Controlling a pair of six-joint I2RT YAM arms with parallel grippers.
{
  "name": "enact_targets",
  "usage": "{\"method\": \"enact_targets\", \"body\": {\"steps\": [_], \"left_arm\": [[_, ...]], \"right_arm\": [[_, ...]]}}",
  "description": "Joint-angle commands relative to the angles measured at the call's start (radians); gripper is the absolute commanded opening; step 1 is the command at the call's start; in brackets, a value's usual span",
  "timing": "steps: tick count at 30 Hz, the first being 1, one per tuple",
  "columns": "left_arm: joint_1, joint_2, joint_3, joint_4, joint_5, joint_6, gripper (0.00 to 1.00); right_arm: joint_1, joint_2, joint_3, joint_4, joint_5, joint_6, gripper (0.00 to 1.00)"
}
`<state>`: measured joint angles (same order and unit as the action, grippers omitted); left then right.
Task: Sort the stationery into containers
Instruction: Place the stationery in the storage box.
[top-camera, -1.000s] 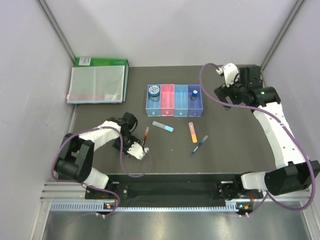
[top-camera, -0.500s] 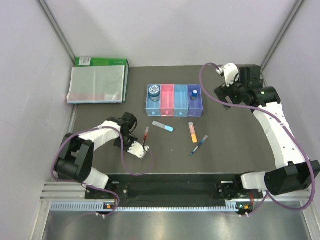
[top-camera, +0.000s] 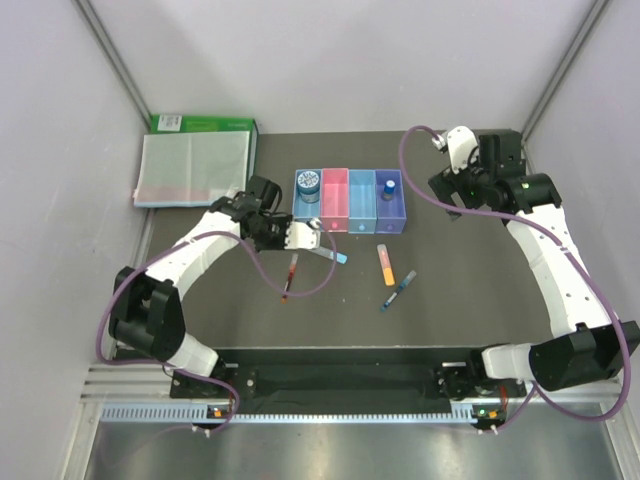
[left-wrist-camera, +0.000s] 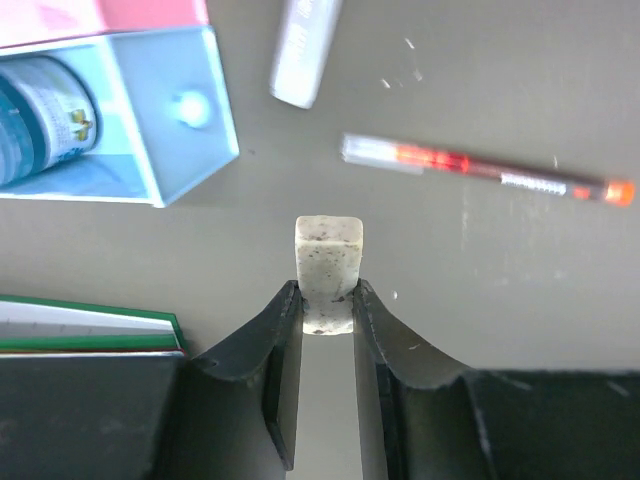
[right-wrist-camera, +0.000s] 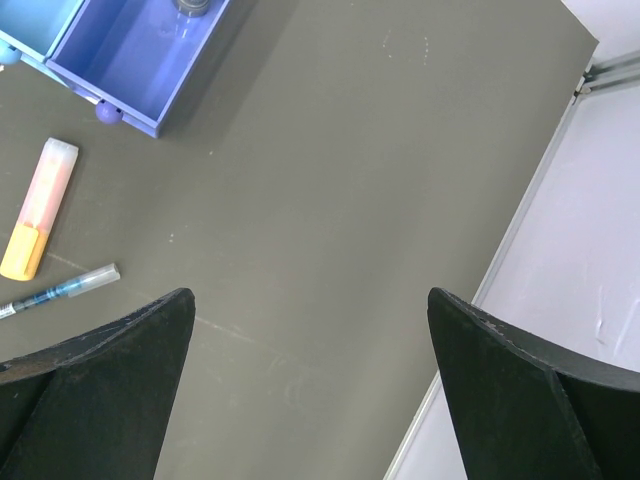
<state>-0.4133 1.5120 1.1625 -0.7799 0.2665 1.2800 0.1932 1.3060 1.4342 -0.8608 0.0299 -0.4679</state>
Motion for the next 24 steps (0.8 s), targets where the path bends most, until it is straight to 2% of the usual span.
{"method": "enact_targets", "body": {"steps": [1, 5, 9, 14, 24], "left_arm": [[-0.002, -0.015, 0.055, 0.036, 0.100, -0.159, 0.23], [-0.004, 0.008, 0.065, 0.154, 0.116, -0.183, 0.24], [-0.009, 0.083, 0.126, 0.220, 0.070, -0.203, 0.24], [-0.009, 0.192, 0.236, 0.258, 0.014, -0.192, 0.24], [-0.010, 0.342, 0.341, 0.387, -0.065, -0.157, 0.24]], "right_arm": [[-0.009, -0.017, 0.038, 0.017, -0.004, 0.008, 1.00], [-0.011, -0.017, 0.034, 0.023, -0.004, 0.008, 1.00], [-0.012, -0.019, 0.032, 0.022, -0.002, 0.008, 1.00], [-0.014, -0.022, 0.025, 0.022, -0.001, 0.005, 1.00], [-0.018, -0.017, 0.020, 0.023, -0.001, 0.005, 1.00]]}}
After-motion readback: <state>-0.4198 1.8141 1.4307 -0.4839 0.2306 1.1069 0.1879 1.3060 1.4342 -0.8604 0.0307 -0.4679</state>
